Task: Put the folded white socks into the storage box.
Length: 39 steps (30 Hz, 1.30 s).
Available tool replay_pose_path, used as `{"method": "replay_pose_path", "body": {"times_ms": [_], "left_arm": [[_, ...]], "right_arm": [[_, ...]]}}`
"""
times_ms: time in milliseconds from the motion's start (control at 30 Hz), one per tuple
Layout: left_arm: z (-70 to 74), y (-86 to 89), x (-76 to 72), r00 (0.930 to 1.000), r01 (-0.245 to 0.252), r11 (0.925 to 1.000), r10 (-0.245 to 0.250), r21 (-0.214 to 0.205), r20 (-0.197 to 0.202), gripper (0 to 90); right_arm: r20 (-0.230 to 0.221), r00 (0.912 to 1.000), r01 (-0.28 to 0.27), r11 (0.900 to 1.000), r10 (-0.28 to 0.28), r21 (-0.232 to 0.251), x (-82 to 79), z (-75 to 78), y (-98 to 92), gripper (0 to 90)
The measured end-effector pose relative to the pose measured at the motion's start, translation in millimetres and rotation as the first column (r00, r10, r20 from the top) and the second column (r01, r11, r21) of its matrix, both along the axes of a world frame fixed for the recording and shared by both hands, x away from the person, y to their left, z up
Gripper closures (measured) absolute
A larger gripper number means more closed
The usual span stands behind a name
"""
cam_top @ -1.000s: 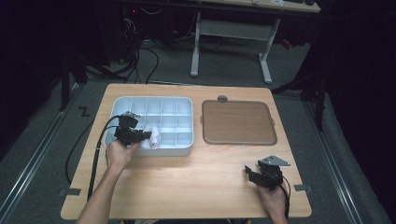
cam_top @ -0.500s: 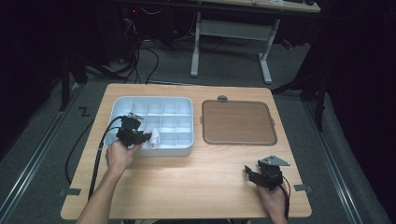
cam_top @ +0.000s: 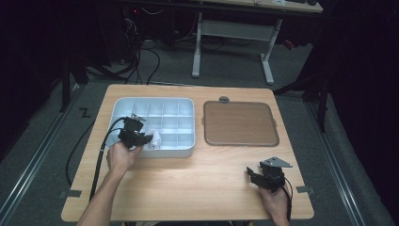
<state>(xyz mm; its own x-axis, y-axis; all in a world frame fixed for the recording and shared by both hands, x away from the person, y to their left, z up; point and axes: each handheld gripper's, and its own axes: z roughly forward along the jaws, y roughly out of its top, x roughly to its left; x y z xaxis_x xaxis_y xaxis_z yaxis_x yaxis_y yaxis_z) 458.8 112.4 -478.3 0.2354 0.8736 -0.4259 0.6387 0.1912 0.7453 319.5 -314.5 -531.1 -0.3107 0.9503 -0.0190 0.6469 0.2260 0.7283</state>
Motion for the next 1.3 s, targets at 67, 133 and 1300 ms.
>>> {"method": "replay_pose_path", "body": {"times_ms": [67,133,1300], "left_arm": [[-1.9,-1.8,-0.8,0.9999,0.010,0.9998,-0.010,0.015,-0.003,75.6],[-2.1,-1.8,-0.6,0.9999,0.010,0.9999,-0.010,0.012,-0.006,75.5],[-14.8,-10.7,0.2,0.9972,0.041,0.9979,-0.037,0.051,-0.065,76.2]], "right_arm": [[-0.001,1.0000,0.000,1.0000,0.000,0.000,0.0,0.0,0.0,38.0],[0.000,1.0000,-0.001,1.0000,0.001,0.000,0.0,0.0,0.0,38.0],[0.000,1.0000,-0.001,1.0000,0.001,0.000,0.1,0.0,0.0,37.8]]}}
